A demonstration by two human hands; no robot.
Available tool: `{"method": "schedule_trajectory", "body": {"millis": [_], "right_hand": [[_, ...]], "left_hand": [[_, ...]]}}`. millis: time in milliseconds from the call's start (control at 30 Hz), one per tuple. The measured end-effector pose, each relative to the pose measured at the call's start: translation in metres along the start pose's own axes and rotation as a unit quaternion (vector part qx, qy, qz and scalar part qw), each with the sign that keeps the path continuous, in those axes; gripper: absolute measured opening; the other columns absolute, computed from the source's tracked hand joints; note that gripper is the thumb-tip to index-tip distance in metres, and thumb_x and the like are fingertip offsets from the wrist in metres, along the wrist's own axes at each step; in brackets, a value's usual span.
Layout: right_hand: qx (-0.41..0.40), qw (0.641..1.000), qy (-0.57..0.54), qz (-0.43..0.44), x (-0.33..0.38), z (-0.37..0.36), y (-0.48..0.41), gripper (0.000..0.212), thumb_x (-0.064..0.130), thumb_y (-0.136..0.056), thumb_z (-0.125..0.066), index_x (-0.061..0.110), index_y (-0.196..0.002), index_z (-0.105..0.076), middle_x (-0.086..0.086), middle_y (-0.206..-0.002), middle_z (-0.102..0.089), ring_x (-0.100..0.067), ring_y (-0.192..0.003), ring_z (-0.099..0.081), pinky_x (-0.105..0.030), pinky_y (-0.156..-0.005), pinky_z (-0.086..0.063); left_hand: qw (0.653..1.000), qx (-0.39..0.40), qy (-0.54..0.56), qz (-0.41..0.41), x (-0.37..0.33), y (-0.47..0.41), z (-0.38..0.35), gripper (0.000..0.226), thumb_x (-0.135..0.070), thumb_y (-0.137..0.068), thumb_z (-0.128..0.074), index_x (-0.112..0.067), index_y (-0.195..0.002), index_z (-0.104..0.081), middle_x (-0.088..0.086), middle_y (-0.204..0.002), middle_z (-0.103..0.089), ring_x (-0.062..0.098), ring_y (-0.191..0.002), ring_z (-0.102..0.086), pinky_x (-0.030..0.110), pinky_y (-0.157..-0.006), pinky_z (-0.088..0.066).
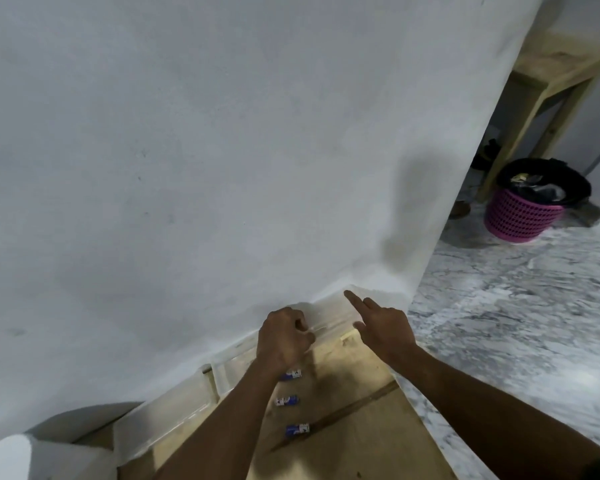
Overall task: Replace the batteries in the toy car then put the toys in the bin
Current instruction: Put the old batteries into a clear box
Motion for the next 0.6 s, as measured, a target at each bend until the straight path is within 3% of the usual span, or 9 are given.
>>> {"method": "schedule_trajectory", "body": {"millis": [133,233,300,367,433,533,600], "right_hand": [[0.006,0.997,-0.061,-0.045,-0.001,-0.002,0.004,0.079,0.031,-0.091,-0.066,0.036,-0.154,-0.019,0.003,-0.098,-0.067,-0.024,-0.057,-0.064,-0.034,-0.056,-0.057],[-0.047,0.975,-0.177,-0.124,-0.006,0.004,0.01,0.065,0.018,-0.084,-0.068,0.04,-0.134,-0.033,0.011,-0.081,-0.061,-0.016,-0.058,-0.063,-0.027,-0.057,-0.051],[-0.12,0.932,-0.273,-0.205,-0.011,0.01,0.016,0.055,0.009,-0.076,-0.07,0.035,-0.115,-0.042,0.008,-0.07,-0.056,-0.013,-0.057,-0.061,-0.028,-0.057,-0.049],[-0.152,0.869,-0.369,-0.293,-0.015,0.014,0.018,0.047,0.004,-0.074,-0.073,0.029,-0.104,-0.046,0.006,-0.07,-0.059,-0.017,-0.06,-0.062,-0.028,-0.058,-0.049],[-0.106,0.786,-0.476,-0.381,-0.017,0.013,0.014,0.031,0.004,-0.076,-0.075,0.018,-0.097,-0.056,-0.002,-0.072,-0.065,-0.022,-0.058,-0.06,-0.026,-0.057,-0.045],[0.023,0.578,-0.669,-0.467,-0.01,0.004,0.004,0.008,0.004,-0.081,-0.071,0.002,-0.087,-0.066,-0.014,-0.076,-0.063,-0.023,-0.05,-0.05,-0.026,-0.048,-0.043],[0.09,0.494,-0.726,-0.469,-0.001,0.003,-0.003,0.007,0.005,-0.083,-0.067,0.001,-0.087,-0.064,-0.013,-0.074,-0.062,-0.021,-0.052,-0.053,-0.027,-0.05,-0.05]], "left_hand": [[0.996,-0.034,0.076,0.03,0.005,0.001,0.005,0.028,-0.024,-0.072,-0.083,-0.025,-0.06,-0.057,-0.009,-0.066,-0.059,0.01,-0.063,-0.059,0.022,-0.057,-0.043],[0.995,-0.05,0.084,0.034,0.004,0.0,0.011,0.016,-0.029,-0.074,-0.081,-0.024,-0.073,-0.066,-0.01,-0.077,-0.066,0.009,-0.073,-0.062,0.025,-0.066,-0.052],[0.994,-0.057,0.093,0.026,0.003,0.001,0.013,0.011,-0.027,-0.077,-0.08,-0.025,-0.086,-0.073,-0.009,-0.092,-0.071,0.01,-0.084,-0.066,0.029,-0.079,-0.057],[0.993,-0.069,0.092,0.017,0.003,0.004,0.014,0.016,-0.028,-0.078,-0.079,-0.026,-0.094,-0.077,-0.009,-0.1,-0.073,0.01,-0.09,-0.067,0.031,-0.084,-0.057],[0.993,-0.083,0.087,0.011,0.003,0.006,0.014,0.016,-0.028,-0.079,-0.078,-0.027,-0.095,-0.078,-0.009,-0.101,-0.074,0.011,-0.093,-0.068,0.032,-0.086,-0.057],[0.991,-0.094,0.097,0.019,0.003,0.007,0.017,0.016,-0.029,-0.08,-0.076,-0.027,-0.096,-0.079,-0.008,-0.102,-0.077,0.013,-0.095,-0.07,0.033,-0.087,-0.057],[0.992,-0.088,0.092,0.023,0.002,0.009,0.02,0.027,-0.039,-0.078,-0.071,-0.027,-0.1,-0.081,-0.006,-0.102,-0.079,0.015,-0.092,-0.073,0.032,-0.086,-0.058]]}}
Point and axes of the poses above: each hand's wrist, its own y-axis away from the middle knuckle, its own z-axis out of the back of the hand, x = y × z, the point moved 4 cm from there along -y, towards the middle knuckle
